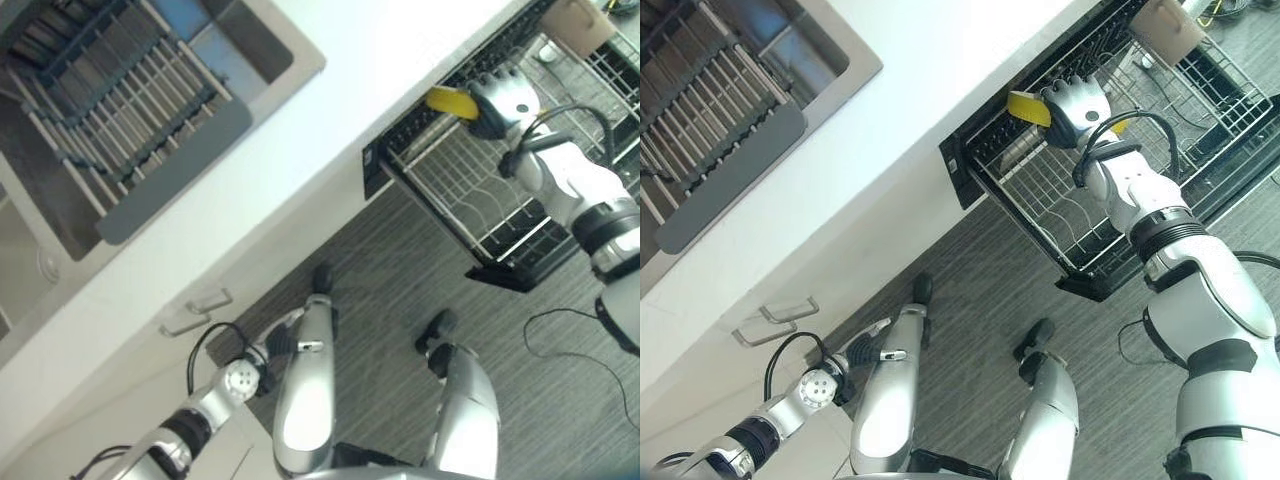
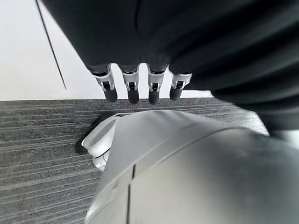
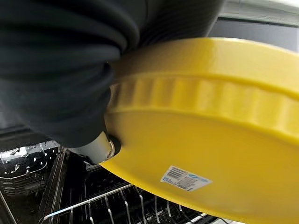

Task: Place the dishes in the dishwasher.

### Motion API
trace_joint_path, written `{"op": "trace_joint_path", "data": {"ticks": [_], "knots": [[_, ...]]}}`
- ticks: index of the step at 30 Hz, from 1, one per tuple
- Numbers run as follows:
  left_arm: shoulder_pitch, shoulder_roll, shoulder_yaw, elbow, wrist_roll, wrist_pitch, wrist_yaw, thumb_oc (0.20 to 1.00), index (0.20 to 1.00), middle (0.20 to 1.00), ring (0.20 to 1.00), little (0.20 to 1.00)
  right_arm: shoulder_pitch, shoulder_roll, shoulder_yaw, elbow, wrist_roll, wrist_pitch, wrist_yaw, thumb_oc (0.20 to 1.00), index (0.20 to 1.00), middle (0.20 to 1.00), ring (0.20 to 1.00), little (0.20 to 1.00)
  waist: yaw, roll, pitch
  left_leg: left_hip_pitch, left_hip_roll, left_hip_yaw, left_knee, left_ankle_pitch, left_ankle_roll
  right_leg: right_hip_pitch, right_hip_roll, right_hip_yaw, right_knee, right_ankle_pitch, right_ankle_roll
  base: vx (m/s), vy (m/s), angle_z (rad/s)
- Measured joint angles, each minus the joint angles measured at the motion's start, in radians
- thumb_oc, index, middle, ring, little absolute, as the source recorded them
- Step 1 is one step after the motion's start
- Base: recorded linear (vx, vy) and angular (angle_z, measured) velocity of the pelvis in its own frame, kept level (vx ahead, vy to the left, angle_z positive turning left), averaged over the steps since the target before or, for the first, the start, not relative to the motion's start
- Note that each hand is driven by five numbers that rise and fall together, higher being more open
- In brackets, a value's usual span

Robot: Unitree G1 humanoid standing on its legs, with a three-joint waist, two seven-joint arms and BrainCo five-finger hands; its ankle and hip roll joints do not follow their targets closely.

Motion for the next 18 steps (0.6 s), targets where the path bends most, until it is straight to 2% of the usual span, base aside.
{"op": "trace_joint_path", "data": {"ticks": [5, 8, 12, 15, 18], "knots": [[0.0, 0.012, -0.022, -0.001, -0.003, -0.017, 0.029, 1.0, 1.0, 1.0, 1.0, 1.0, 0.0, 0.001, 0.021, 0.003, -0.009, 0.046, -0.049, 0.2, 0.2, 0.2, 0.2, 0.2, -0.003, -0.003, 0.0, -0.013, 0.0, 0.0, 0.008, -0.003, 0.005, -0.002, 0.003, -0.001, -0.016, 0.009, 0.002, -0.01, 0.009, 0.0], [0.001, 0.013, -0.029, 0.003, -0.007, -0.036, 0.058, 1.0, 1.0, 1.0, 1.0, 1.0, 0.001, 0.012, 0.041, 0.038, -0.111, 0.098, -0.194, 0.2, 0.2, 0.2, 0.2, 0.2, -0.003, -0.003, 0.0, -0.024, -0.001, 0.007, 0.015, -0.007, 0.009, -0.004, 0.004, 0.002, -0.031, 0.025, 0.008, -0.04, 0.066, -0.04], [0.001, 0.006, -0.03, 0.013, -0.024, -0.053, 0.089, 1.0, 1.0, 1.0, 1.0, 1.0, 0.013, 0.058, 0.022, 0.087, -0.103, 0.185, -0.319, 0.2, 0.2, 0.2, 0.2, 0.2, -0.006, -0.003, 0.0, -0.046, -0.006, 0.013, 0.023, -0.007, 0.009, -0.021, 0.002, 0.005, -0.046, 0.036, 0.01, -0.04, 0.079, -0.02], [0.001, -0.025, -0.038, 0.036, -0.043, -0.057, 0.117, 1.0, 1.0, 1.0, 1.0, 1.0, 0.064, 0.116, -0.065, 0.11, -0.031, 0.24, -0.41, 0.2, 0.2, 0.2, 0.2, 0.2, -0.006, -0.002, 0.0, -0.049, -0.015, 0.021, 0.022, -0.015, 0.022, -0.028, -0.007, 0.009, -0.049, 0.039, 0.015, -0.03, 0.088, -0.01], [0.001, -0.031, -0.037, 0.047, -0.045, -0.069, 0.141, 1.0, 1.0, 1.0, 1.0, 1.0, 0.071, 0.14, -0.103, 0.11, -0.023, 0.285, -0.472, 0.2, 0.2, 0.2, 0.2, 0.2, -0.007, 0.0, -0.001, -0.067, -0.019, 0.041, 0.029, -0.02, 0.03, -0.054, -0.011, 0.031, -0.057, 0.051, 0.017, -0.03, 0.094, -0.11]]}}
